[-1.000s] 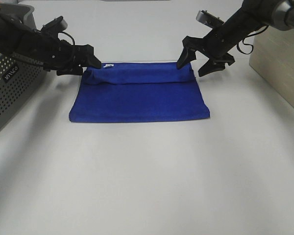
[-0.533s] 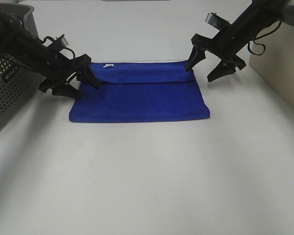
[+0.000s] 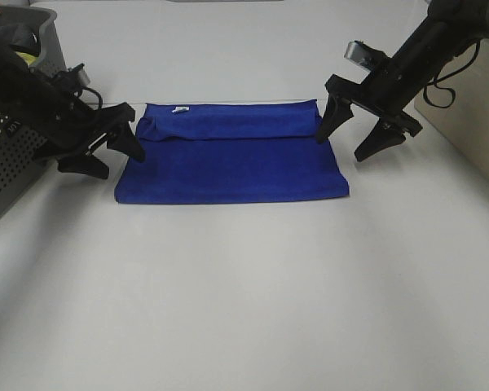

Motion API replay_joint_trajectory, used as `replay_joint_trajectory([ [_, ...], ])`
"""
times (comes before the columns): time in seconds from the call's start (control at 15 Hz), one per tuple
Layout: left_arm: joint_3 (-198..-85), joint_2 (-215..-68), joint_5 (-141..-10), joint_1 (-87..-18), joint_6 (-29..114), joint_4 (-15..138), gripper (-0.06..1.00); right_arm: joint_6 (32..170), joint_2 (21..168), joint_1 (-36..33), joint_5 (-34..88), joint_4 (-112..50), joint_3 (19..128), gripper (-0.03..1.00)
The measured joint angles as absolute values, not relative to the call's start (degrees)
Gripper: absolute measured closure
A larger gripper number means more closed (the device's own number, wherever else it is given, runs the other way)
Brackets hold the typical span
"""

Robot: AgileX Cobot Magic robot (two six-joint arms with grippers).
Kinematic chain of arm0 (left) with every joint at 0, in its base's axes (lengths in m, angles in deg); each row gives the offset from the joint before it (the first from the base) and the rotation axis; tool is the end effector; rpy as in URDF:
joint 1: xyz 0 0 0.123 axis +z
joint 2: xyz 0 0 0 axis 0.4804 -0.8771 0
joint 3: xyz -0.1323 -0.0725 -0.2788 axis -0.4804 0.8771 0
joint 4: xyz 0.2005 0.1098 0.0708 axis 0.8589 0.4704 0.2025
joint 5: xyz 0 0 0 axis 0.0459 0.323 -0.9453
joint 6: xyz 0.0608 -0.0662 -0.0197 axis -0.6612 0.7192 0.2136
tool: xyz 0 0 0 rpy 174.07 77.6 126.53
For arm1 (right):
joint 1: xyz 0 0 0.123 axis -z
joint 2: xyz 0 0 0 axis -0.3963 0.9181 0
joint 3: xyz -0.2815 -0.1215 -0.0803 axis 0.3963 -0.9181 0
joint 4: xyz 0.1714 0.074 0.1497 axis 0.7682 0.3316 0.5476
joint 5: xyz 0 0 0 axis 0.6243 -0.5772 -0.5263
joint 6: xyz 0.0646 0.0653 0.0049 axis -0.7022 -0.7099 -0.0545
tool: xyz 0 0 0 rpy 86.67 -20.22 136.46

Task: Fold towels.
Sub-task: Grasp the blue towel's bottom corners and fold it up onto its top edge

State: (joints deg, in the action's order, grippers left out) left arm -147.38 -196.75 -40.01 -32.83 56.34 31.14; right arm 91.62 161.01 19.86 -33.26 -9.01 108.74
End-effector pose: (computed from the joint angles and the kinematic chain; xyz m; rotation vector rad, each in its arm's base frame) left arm 0.4539 -0.0731 0.1422 -0.1686 2.7592 -0.7192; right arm 0.4986 0.0735 0.1616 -0.1657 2.9833 0.7446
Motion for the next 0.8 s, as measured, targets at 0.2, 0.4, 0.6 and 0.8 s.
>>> replay_joint_trajectory([
  [0.2,-145.7,-196.6,-42.1,-33.8,56.1,30.3,0.28,92.6,161.0,19.9,-29.8,-8.9,104.4,0.21],
  [0.4,-145.7,-197.5,-44.8,-36.4,56.1,29.9,0.28,92.7,161.0,19.8,-27.1,-8.7,101.9,0.21],
  [0.6,-145.6,-198.2,-46.7,-38.6,57.5,28.8,0.28,93.0,161.0,19.7,-26.8,-8.2,101.4,0.21],
  [0.8,-145.8,-198.7,-47.0,-39.1,58.7,27.9,0.31,93.0,161.0,17.7,-25.6,-7.9,101.1,0.28],
])
